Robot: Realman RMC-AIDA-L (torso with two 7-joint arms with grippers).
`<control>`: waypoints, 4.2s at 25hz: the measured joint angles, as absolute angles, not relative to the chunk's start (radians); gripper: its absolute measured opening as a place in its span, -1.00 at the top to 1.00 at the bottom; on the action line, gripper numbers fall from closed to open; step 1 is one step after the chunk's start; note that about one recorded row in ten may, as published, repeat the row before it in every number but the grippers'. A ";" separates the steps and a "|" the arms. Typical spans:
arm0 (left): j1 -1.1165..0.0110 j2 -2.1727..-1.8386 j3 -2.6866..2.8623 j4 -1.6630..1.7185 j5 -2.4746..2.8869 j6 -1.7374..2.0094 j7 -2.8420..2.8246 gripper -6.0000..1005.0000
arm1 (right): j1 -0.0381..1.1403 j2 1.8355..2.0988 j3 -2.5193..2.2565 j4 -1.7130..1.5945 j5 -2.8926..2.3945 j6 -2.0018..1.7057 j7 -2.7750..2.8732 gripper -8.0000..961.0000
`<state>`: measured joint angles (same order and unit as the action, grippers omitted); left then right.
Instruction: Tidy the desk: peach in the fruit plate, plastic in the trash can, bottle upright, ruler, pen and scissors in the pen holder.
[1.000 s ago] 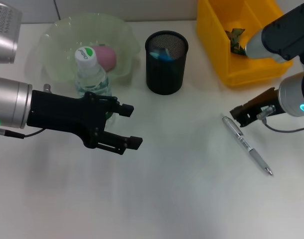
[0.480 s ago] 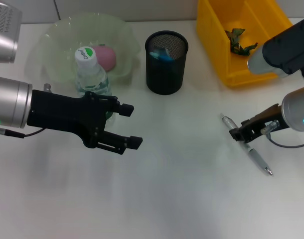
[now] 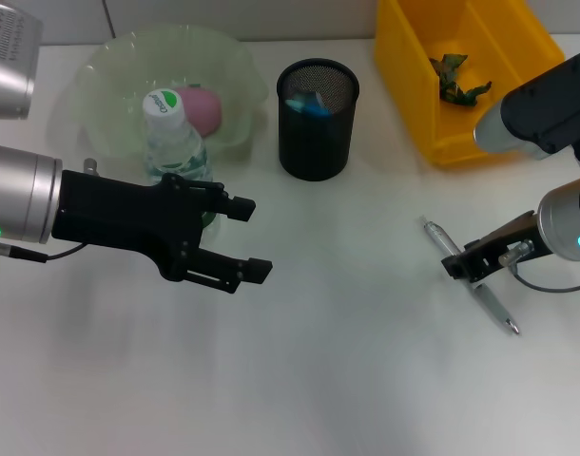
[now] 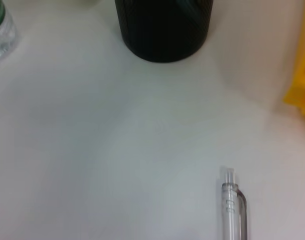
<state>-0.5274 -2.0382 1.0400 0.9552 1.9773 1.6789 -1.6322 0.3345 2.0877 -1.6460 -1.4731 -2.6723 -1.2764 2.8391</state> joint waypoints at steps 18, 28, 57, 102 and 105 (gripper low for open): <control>-0.529 -2.042 1.040 0.953 1.977 1.676 -1.635 -0.71 | 0.320 2.087 -1.659 -1.439 -2.667 -1.234 2.830 0.50; -0.525 -2.040 1.040 0.955 1.977 1.677 -1.637 -0.71 | 0.215 2.083 -1.647 -1.640 -2.655 -1.213 2.817 0.73; -0.511 -2.060 1.003 0.953 1.970 1.683 -1.626 -0.71 | 0.728 2.091 -1.397 -0.285 -0.562 -1.038 0.985 0.71; -0.403 -2.062 0.934 0.961 1.952 1.831 -1.522 -0.71 | 0.322 2.006 -1.434 -0.483 -0.838 -1.626 1.009 -0.28; -0.387 -2.062 0.901 0.951 1.952 1.849 -1.483 -0.71 | 0.270 1.985 -1.367 -0.479 -0.975 -1.735 1.013 -0.42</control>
<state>-0.3871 -2.0618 0.9013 0.9513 1.9522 1.8492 -1.4829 0.2704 1.9850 -1.3674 -0.4790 -0.9749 -1.7351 1.0132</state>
